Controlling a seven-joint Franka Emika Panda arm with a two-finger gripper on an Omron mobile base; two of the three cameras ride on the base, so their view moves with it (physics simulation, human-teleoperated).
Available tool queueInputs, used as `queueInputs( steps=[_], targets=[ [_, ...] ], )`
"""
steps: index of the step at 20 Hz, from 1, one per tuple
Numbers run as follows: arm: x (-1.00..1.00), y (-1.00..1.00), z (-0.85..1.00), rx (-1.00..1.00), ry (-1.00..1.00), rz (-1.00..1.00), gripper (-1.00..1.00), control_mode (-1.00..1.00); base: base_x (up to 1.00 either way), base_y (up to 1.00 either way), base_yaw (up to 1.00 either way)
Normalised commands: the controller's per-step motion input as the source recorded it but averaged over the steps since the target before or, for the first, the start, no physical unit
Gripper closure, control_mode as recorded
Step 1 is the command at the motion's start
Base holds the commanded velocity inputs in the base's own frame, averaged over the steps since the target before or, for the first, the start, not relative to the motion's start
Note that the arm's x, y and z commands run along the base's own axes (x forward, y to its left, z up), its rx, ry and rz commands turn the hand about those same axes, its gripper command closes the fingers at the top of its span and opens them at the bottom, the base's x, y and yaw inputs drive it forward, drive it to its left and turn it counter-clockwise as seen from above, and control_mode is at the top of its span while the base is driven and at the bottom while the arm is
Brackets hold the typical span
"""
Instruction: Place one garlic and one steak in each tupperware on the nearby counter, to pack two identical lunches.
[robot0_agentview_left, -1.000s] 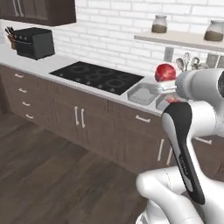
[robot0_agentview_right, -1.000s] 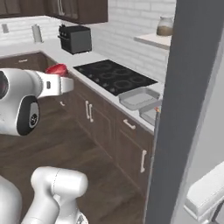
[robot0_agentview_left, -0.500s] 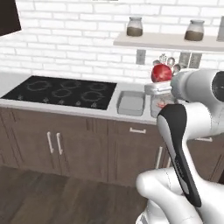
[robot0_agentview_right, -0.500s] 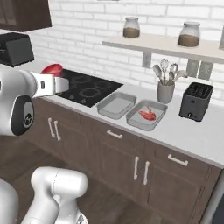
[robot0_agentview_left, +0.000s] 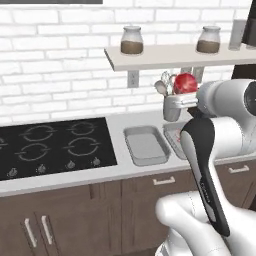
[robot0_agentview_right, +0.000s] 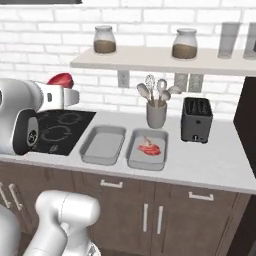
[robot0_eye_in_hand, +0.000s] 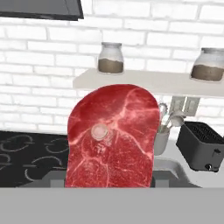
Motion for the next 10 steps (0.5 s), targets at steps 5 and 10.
queueInputs(
  steps=[5,10],
  targets=[
    [0.0,0.0,0.0,0.0,0.0,0.0,1.0,1.0,0.79,0.66,-0.63],
    [0.05,-0.09,-0.26,-0.03,-0.02,-0.27,1.0,-1.0,0.08,0.07,-0.11]
  ],
)
